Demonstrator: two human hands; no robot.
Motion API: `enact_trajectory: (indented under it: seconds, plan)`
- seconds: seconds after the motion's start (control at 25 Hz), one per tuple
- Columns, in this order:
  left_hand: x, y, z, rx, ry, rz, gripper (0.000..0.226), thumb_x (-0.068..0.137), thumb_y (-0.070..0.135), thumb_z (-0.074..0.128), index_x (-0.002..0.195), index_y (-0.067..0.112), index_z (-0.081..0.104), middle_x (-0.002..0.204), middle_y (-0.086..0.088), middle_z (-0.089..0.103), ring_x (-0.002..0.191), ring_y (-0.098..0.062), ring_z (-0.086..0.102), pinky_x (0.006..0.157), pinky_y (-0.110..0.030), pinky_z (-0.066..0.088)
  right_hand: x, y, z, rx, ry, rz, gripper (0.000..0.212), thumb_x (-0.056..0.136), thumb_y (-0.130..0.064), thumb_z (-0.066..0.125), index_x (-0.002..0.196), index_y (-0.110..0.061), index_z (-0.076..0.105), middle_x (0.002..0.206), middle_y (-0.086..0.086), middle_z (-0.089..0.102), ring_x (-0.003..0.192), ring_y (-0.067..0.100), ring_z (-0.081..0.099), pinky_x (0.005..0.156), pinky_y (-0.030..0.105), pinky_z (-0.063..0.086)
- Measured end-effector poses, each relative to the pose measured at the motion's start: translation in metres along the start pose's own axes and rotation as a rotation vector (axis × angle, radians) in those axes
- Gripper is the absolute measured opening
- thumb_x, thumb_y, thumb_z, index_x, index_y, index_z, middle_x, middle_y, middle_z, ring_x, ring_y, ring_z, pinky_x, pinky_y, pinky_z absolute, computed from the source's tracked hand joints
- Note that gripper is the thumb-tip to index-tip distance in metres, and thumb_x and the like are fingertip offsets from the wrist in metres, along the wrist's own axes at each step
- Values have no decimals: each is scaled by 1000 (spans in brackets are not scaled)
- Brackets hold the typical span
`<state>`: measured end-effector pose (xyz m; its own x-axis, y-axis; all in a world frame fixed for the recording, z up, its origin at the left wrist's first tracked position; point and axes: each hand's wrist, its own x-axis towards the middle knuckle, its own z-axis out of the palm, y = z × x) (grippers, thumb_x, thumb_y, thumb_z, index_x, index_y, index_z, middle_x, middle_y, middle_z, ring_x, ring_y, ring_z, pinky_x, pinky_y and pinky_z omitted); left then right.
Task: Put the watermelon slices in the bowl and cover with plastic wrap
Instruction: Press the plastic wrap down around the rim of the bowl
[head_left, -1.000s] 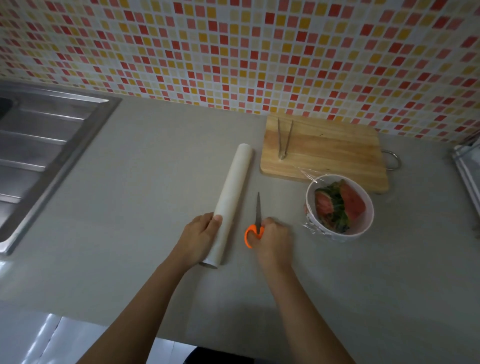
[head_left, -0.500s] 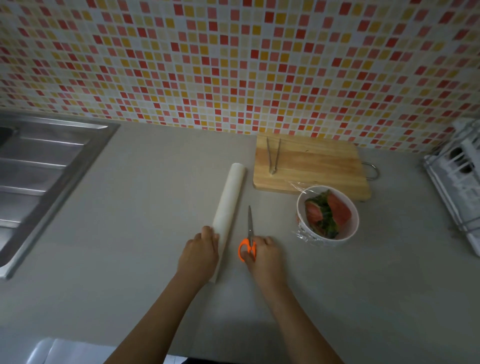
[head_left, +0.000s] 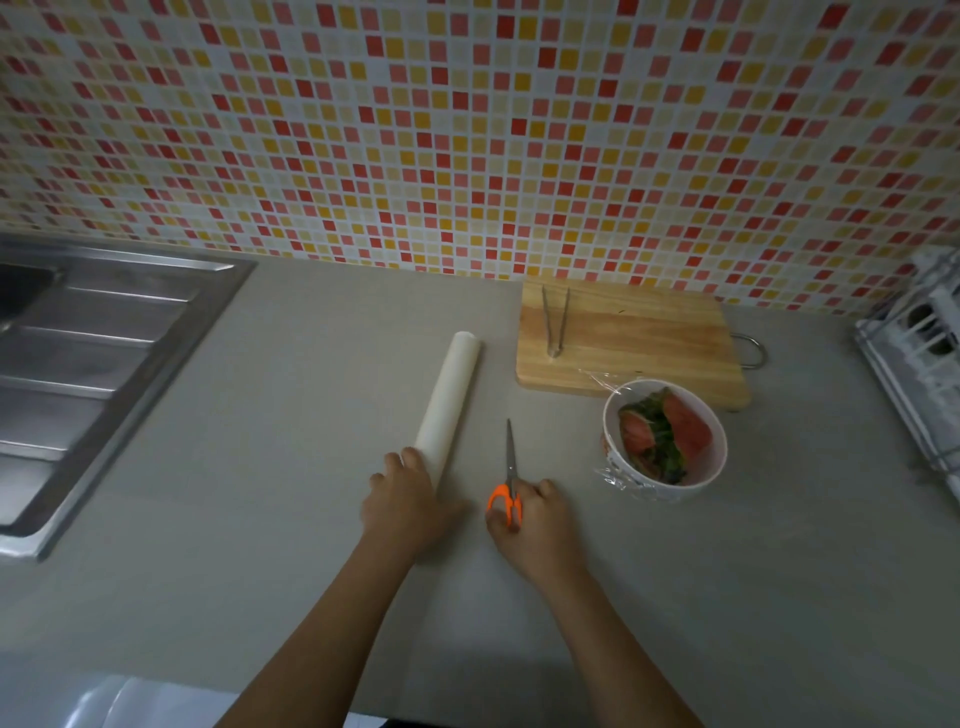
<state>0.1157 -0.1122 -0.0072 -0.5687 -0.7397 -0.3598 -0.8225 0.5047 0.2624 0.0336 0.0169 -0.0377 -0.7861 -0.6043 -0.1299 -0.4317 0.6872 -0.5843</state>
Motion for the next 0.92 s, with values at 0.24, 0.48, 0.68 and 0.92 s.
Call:
enact_trajectory:
  seconds: [0.24,0.48,0.68,0.92]
  plan:
    - [3,18,3,-206,-44,-27,69,73,43,72,122,3,44,123,-15,52,114,-38,55,90,-41,46,6,4,-3,-14,-85,-75,34,83,-21,58,114,-6,56,106,18,51,95,34,53,85,31,39]
    - [-5,12,10,-135,-54,-13,63,78,42,67,122,5,41,123,-14,51,114,-39,55,89,-43,47,6,6,-5,16,-93,-69,41,74,-18,64,114,-8,57,105,15,51,95,33,54,82,29,38]
    - [-9,11,11,-104,-47,9,69,81,41,63,131,2,34,128,-16,49,117,-41,52,92,-43,46,0,2,-28,188,134,-109,32,78,-21,68,106,-9,63,96,11,56,88,25,57,80,33,45]
    - [-13,22,4,-16,-105,-63,109,81,60,57,152,8,-7,145,-13,41,129,-35,43,100,-46,40,32,57,-127,320,795,-14,29,88,-23,55,107,-1,58,100,19,58,86,21,52,79,15,39]
